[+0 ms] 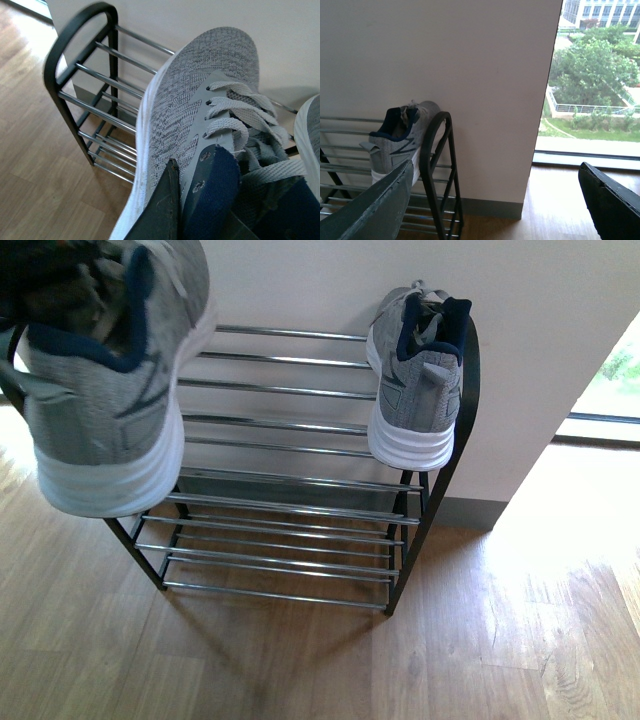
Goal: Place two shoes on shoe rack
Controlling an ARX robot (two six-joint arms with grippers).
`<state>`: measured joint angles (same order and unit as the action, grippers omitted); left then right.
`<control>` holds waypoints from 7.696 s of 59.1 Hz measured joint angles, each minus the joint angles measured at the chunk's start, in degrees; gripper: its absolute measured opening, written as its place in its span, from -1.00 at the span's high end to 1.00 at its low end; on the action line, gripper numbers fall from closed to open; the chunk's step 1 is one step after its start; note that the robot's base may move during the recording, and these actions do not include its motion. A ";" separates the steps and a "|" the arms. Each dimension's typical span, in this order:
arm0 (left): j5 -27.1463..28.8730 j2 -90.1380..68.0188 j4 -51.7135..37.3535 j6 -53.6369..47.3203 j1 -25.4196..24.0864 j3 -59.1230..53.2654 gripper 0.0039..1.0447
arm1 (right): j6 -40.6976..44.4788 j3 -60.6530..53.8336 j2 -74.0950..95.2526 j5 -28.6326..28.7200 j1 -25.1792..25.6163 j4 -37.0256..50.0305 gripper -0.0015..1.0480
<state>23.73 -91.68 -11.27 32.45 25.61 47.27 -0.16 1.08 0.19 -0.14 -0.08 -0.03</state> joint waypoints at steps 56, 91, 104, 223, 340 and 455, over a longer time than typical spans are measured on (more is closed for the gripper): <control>-6.86 -38.95 1.46 3.06 4.55 39.06 0.98 | 0.00 0.02 0.00 0.00 0.00 0.00 -0.82; -7.54 -16.50 12.13 9.07 4.04 21.68 -0.85 | 0.00 0.00 0.00 0.00 0.00 0.00 -0.82; 0.37 -2.43 -12.28 -11.87 -0.79 4.63 -0.54 | 0.00 0.00 0.00 0.02 0.00 0.00 -0.82; -23.71 74.49 -5.95 -31.93 -25.35 -46.45 0.99 | 0.00 0.00 0.00 0.00 0.00 0.00 -0.82; -23.71 90.75 11.28 -32.06 -25.42 -46.45 -0.83 | 0.00 0.00 0.00 0.11 0.00 0.00 -0.82; -23.41 90.77 11.30 -32.04 -25.51 -46.45 -0.83 | 0.02 0.00 0.04 0.55 0.04 -0.02 -0.82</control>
<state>0.32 -0.91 0.03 0.40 0.10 0.82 -0.14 1.08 0.23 0.40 -0.03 -0.05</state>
